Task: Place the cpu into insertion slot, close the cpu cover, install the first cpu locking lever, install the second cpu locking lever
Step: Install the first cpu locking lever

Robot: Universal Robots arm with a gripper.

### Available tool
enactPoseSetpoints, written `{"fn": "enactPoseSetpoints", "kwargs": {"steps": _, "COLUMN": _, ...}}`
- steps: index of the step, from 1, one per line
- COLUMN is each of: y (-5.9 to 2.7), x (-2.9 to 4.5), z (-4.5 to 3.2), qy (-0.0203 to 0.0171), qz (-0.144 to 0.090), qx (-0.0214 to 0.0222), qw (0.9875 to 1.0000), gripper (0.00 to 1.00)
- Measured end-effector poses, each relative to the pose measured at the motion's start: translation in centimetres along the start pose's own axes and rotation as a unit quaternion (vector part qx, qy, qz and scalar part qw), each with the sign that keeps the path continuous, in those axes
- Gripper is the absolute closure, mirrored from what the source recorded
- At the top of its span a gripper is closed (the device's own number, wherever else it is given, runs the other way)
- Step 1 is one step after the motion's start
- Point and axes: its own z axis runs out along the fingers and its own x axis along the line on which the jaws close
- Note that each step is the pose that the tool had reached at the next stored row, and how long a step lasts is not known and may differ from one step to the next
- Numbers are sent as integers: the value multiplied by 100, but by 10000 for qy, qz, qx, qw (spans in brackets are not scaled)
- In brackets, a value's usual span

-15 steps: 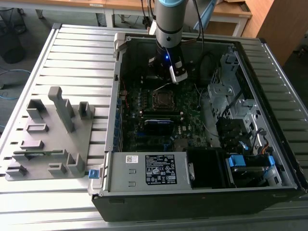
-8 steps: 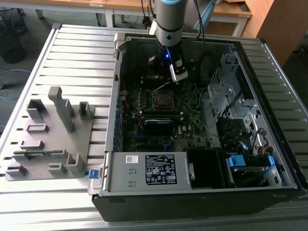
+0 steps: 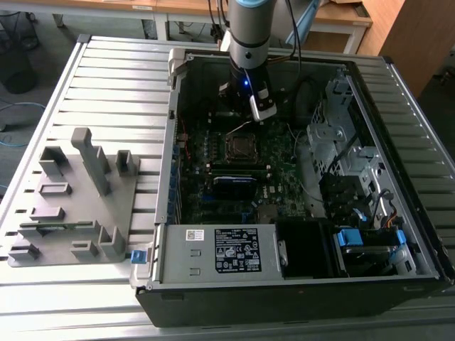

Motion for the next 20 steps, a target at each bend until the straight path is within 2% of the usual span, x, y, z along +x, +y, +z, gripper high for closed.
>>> {"fn": "enactPoseSetpoints", "kwargs": {"steps": 8, "y": -1, "x": 6, "z": -2, "qy": 0, "qz": 0, "qx": -1, "qw": 10000, "gripper": 89}}
{"fn": "enactPoseSetpoints", "kwargs": {"steps": 20, "y": 17, "x": 2, "z": -80, "qy": 0, "qz": 0, "qx": -1, "qw": 10000, "gripper": 89}}
